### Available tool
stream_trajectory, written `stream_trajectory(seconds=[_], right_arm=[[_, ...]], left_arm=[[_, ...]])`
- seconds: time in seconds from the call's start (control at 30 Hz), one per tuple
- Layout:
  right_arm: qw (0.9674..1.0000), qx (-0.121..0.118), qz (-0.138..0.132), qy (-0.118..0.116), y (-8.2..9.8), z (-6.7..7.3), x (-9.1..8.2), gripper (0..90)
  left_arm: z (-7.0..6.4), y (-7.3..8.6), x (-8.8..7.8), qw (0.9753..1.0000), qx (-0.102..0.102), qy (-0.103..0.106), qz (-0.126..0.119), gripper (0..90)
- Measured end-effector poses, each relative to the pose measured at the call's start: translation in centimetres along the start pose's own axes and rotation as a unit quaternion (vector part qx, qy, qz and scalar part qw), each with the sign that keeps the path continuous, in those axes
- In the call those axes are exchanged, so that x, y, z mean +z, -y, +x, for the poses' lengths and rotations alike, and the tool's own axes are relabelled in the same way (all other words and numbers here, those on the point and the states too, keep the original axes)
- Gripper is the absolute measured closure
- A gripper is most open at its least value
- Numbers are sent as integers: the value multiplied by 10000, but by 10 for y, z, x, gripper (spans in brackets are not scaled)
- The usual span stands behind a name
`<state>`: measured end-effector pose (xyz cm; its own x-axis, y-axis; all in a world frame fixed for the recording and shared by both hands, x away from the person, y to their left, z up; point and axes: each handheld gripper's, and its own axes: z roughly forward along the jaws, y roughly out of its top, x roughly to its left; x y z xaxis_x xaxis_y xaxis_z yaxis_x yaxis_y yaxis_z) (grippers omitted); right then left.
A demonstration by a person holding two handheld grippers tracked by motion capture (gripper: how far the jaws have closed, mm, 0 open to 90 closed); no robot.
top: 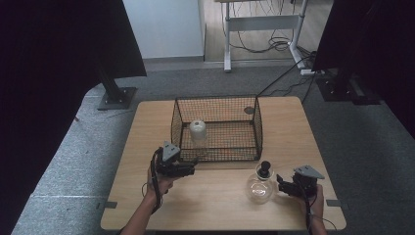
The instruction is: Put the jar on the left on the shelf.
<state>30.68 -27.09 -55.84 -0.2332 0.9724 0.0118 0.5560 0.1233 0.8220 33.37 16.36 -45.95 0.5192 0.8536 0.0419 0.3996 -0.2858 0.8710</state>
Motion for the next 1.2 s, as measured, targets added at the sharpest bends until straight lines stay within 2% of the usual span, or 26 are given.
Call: stream_trajectory(seconds=[0.13,0.17,0.2,0.33,0.37,0.53,0.73,0.83,1.2], right_arm=[[10000,-2,2,1,0,0,0,106],[10000,-2,2,1,0,0,0,106],[10000,-2,0,5,0,0,0,106],[10000,6,-3,10,0,0,0,106],[10000,3,-4,16,0,0,0,105],[10000,-9,6,26,0,1,0,105],[10000,-25,12,40,0,1,0,106],[10000,-52,29,39,0,1,0,106],[9999,-87,42,39,0,2,1,106]], left_arm=[[1,17,-4,9999,41,13,139,79],[1,17,-4,9999,41,13,139,79],[1,24,-5,9998,32,-1,190,79],[1,35,-6,9995,69,-66,310,77],[2,45,-6,9992,26,-79,399,77],[6,65,-5,9981,-125,-68,600,78],[10,79,-4,9972,-253,-143,683,78],[11,85,0,9964,-191,-239,786,77],[16,93,5,9951,-305,-271,903,77]])
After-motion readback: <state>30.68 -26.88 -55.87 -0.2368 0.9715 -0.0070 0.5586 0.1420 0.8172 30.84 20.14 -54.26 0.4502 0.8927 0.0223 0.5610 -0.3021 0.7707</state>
